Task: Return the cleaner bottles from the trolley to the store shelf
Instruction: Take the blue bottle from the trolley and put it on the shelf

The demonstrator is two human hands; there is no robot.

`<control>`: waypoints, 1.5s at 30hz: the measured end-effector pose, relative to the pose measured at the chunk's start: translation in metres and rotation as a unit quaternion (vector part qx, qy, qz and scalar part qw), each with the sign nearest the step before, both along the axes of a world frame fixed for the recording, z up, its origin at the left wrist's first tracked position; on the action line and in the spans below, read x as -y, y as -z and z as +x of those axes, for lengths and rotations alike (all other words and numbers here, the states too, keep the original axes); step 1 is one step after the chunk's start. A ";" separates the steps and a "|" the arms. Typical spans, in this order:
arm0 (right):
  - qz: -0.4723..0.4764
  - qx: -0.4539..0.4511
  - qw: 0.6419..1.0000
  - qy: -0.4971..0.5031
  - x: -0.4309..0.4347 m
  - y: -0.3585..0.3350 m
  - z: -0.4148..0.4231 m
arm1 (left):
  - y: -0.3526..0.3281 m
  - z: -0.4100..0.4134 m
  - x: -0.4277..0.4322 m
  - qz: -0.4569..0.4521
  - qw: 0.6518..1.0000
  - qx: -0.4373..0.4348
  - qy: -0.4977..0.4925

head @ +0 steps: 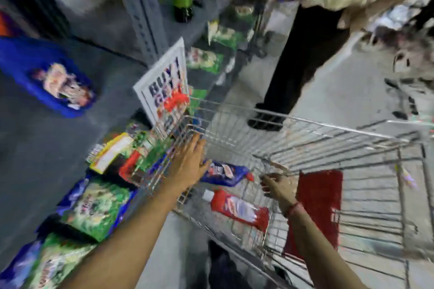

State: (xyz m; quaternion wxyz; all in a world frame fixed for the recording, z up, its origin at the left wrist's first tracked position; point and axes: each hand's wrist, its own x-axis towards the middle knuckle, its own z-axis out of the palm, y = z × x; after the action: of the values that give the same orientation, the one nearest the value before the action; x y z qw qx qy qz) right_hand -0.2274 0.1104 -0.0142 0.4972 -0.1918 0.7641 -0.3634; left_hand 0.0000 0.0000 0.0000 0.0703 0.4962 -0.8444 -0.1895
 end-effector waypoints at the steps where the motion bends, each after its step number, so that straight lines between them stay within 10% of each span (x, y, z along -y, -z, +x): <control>1: 0.022 0.035 0.999 -0.006 0.002 0.017 0.004 | 0.019 -0.003 0.003 0.053 0.998 0.037 0.007; 6: 0.164 0.156 0.971 0.076 -0.012 0.109 0.014 | 0.096 -0.019 0.021 0.228 0.969 0.099 0.015; 20: 0.085 0.333 0.881 0.327 0.071 0.202 0.053 | 0.209 -0.056 0.056 0.181 0.948 0.236 0.117; 25: 0.068 0.301 0.904 0.297 0.075 0.191 0.059 | 0.188 -0.049 0.044 0.199 0.952 0.226 0.049; 36: -0.054 0.364 0.921 0.125 0.106 0.049 0.101 | 0.065 0.012 0.013 0.374 0.905 -0.094 -0.179; 45: -0.183 0.279 0.938 -0.099 0.143 -0.079 0.144 | -0.042 0.067 -0.013 0.284 0.836 -0.361 -0.300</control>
State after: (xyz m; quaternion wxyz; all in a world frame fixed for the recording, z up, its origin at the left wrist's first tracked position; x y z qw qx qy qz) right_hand -0.0834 -0.0326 0.0646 0.6799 -0.2454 0.4923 -0.4848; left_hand 0.0669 0.0134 0.0418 0.2801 0.6193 -0.4782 -0.5562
